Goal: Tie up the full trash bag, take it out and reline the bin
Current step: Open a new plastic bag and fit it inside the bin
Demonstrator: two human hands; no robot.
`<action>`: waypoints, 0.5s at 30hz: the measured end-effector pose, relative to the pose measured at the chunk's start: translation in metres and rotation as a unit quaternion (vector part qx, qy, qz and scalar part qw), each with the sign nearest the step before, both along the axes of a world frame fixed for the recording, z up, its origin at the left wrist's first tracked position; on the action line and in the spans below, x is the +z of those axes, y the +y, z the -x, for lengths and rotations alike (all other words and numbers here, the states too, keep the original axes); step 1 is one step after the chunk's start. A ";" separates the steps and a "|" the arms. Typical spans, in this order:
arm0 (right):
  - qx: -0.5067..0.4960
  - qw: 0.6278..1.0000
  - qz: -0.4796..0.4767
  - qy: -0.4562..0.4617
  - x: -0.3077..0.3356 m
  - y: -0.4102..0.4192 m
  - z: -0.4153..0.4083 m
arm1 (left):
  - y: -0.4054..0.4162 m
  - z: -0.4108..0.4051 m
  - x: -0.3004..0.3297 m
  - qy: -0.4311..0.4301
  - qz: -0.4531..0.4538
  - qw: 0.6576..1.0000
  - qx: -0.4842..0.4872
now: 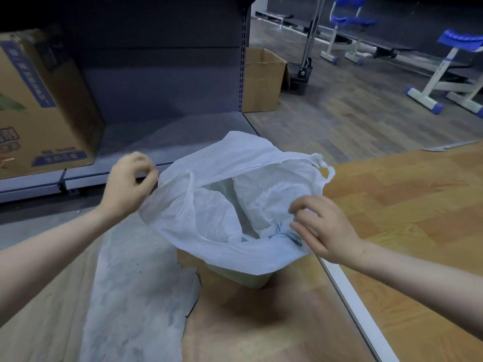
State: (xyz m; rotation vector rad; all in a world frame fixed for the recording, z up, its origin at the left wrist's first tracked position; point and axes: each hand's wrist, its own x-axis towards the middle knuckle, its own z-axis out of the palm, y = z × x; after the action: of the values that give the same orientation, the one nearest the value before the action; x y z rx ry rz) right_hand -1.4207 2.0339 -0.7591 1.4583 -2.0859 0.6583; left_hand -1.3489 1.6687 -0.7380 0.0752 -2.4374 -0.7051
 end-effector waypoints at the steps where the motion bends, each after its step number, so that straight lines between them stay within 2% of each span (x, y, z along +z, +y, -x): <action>1: -0.022 0.999 0.016 -0.018 0.003 -0.005 0.000 | 0.010 0.004 0.007 0.051 0.017 0.998 0.017; 3: -0.038 0.998 -0.002 -0.058 0.007 -0.010 0.004 | 0.036 0.013 0.017 0.092 0.036 0.995 -0.026; 4: -0.034 0.996 -0.032 -0.075 0.006 -0.010 0.006 | 0.051 0.016 0.019 0.079 0.042 0.993 -0.080; 6: -0.010 0.987 -0.122 -0.102 -0.001 -0.010 0.005 | 0.076 0.020 0.013 -0.011 0.072 0.981 -0.179; 9: 0.012 0.961 -0.230 -0.156 -0.008 -0.012 -0.002 | 0.094 0.021 -0.003 -0.184 0.148 0.953 -0.190; 11: 0.036 0.966 -0.231 -0.108 -0.014 -0.011 -0.006 | 0.088 0.018 -0.009 -0.260 0.205 0.934 -0.138; 13: 0.069 0.967 -0.244 -0.003 -0.027 -0.006 -0.008 | 0.081 0.017 -0.012 -0.310 0.238 0.916 -0.089; 15: 0.066 0.951 -0.287 0.095 -0.045 -0.001 -0.014 | 0.074 0.019 -0.016 -0.347 0.192 0.915 -0.074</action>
State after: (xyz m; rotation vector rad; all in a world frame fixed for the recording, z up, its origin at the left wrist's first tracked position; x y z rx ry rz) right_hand -1.4068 2.0330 -0.8043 1.8920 -2.1330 -0.0683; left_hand -1.3677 1.7427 -0.7538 -0.0219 -3.2526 -0.2574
